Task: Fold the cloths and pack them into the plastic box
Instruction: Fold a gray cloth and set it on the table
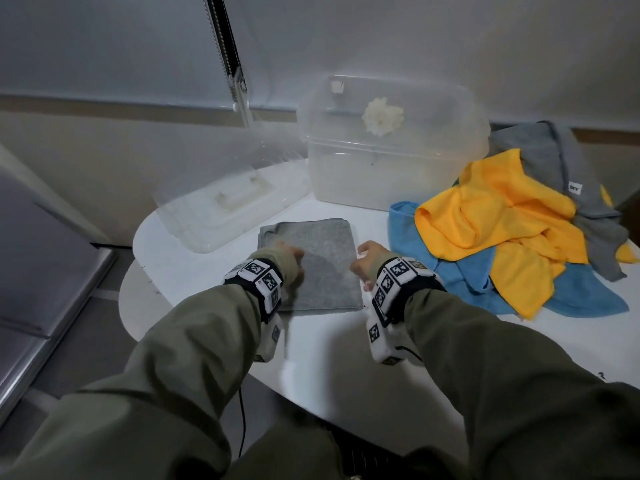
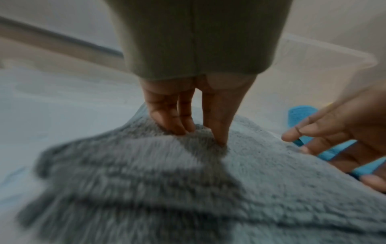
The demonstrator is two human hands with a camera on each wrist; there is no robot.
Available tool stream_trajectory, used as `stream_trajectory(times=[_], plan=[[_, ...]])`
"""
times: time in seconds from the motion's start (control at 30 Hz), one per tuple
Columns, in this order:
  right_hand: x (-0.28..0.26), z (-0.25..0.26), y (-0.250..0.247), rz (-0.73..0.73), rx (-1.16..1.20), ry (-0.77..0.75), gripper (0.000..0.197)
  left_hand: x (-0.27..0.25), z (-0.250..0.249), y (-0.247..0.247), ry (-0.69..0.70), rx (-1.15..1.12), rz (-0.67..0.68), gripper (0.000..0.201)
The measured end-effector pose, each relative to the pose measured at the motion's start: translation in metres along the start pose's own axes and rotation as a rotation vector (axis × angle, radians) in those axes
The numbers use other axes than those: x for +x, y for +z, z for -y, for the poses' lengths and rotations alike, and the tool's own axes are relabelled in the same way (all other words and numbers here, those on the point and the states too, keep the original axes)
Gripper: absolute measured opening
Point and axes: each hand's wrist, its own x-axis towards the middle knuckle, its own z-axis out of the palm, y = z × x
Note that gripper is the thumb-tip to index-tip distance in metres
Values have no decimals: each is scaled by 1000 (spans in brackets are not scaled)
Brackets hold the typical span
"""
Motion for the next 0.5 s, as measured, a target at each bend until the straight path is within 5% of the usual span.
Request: stream_trajectory(times=[0.1,0.23,0.37,0.43,0.5], plan=[[-6,12,-2,90,-70,103,55,-2,2,8,0,-21,58,61],[-27,47,-18,115,-154,60,54,3,17,12,20,-122,71,59],[-32,90,-5,75,94,-139,67,-2,26,10,-40,-847,-52,38],[-43,106,6,157,10,-243,70,-5,38,6,-153,-1302,-58,63],[-52,113,21,164,-183,-312,58,-7,50,1,-207,-1379,51,77]])
